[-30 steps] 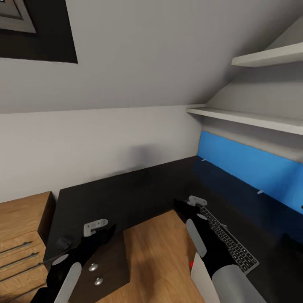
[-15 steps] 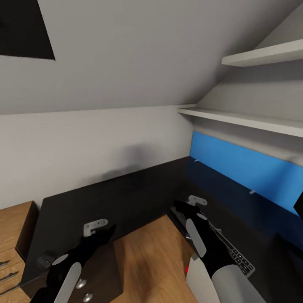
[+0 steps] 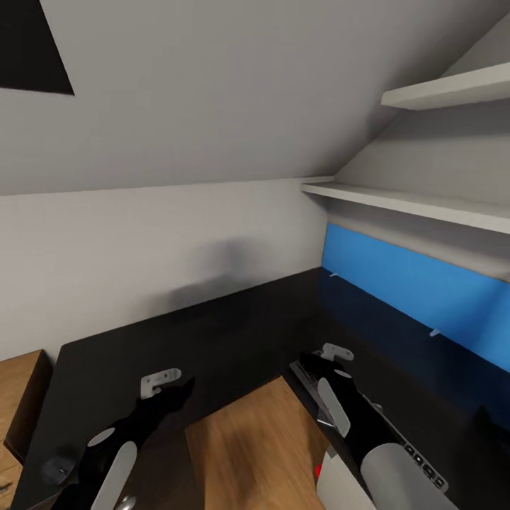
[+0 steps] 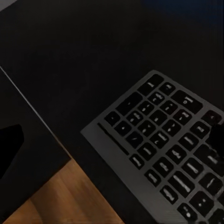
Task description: In the bedroom, organize the workspace by keeping the computer under the desk, ensuring the monitor is on the desk, placing the keyboard on the desk next to the monitor, placing the mouse on the desk next to the keyboard, moving the folder from the swivel chair onto the desk next to the mouse, stacking the notebook on top of the folder with the pen on top of the notebook, and positioning the swivel chair next to the desk.
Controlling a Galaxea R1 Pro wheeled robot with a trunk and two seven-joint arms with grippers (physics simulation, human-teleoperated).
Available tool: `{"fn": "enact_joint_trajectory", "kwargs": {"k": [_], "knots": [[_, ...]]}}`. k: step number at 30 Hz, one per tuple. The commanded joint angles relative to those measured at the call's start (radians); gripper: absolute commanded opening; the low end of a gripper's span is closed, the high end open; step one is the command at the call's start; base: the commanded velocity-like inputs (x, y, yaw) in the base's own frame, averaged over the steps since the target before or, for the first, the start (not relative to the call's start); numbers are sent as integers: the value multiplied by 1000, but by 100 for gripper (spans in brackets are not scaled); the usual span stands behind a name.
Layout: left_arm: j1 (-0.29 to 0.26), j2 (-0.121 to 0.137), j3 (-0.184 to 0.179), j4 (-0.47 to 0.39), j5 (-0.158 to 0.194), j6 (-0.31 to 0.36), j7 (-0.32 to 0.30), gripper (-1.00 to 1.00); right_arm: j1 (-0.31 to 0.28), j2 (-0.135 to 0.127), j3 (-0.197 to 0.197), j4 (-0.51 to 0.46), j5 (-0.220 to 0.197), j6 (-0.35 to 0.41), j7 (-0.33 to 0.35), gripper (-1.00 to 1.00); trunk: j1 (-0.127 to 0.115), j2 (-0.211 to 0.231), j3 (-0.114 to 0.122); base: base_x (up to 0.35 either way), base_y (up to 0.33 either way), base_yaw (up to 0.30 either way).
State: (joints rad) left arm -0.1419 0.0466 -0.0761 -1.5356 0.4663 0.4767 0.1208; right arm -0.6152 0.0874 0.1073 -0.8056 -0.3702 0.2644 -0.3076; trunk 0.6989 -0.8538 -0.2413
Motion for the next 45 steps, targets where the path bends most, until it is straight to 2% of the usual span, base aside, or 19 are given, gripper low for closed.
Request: {"fn": "enact_joint_trajectory", "kwargs": {"k": [1, 8, 14, 20, 21, 25, 31, 34, 37, 43, 45], "knots": [[-1, 1, -2, -1, 11, 3, 10, 100, -10, -6, 2, 15, -9, 3, -8, 100, 0, -1, -1, 37, 0, 0], [-1, 1, -2, -1, 11, 2, 10, 100, -26, -19, 0, 44, -8, -5, -8, 100, 0, -1, -1, 215, 0, 0], [-1, 1, -2, -1, 10, 2, 10, 100, -27, -28, 0, 53, -6, -39, -8, 100, 0, -1, -1, 93, 0, 0], [-1, 1, -2, -1, 11, 2, 10, 100, -50, -47, 0, 110, -6, -82, -8, 100, 0, -1, -1, 226, 0, 0], [-1, 1, -2, -1, 11, 2, 10, 100, -58, -53, 0, 141, -6, -116, -8, 100, 0, -1, -1, 82, 0, 0], [-1, 0, -2, -1, 10, 2, 10, 100, -92, -61, 0, 208, -6, -161, -8, 100, 0, -1, -1, 78, 0, 0], [-1, 0, -2, -1, 10, 1, 10, 100, -117, -66, 0, 273, -6, -197, -8, 100, 0, -1, -1, 244, 0, 0], [-1, -1, -2, -1, 11, 2, 10, 100, -159, -77, 0, 368, -7, -238, -8, 100, 0, -1, -1, 91, 0, 0], [-1, -1, -2, -1, 11, 2, 10, 100, -185, -80, 0, 424, -8, -270, -8, 100, 0, -1, -1, 80, 0, 0], [-1, 1, -2, -2, 12, 4, 10, 100, -197, -85, 0, 449, -14, -284, -8, 100, 0, -1, -1, 187, 0, 0], [-1, 1, -2, -8, 15, 7, 8, 100, -199, -83, -5, 452, -36, -285, -8, 100, 0, -1, -1, 33, 0, 0]]}}
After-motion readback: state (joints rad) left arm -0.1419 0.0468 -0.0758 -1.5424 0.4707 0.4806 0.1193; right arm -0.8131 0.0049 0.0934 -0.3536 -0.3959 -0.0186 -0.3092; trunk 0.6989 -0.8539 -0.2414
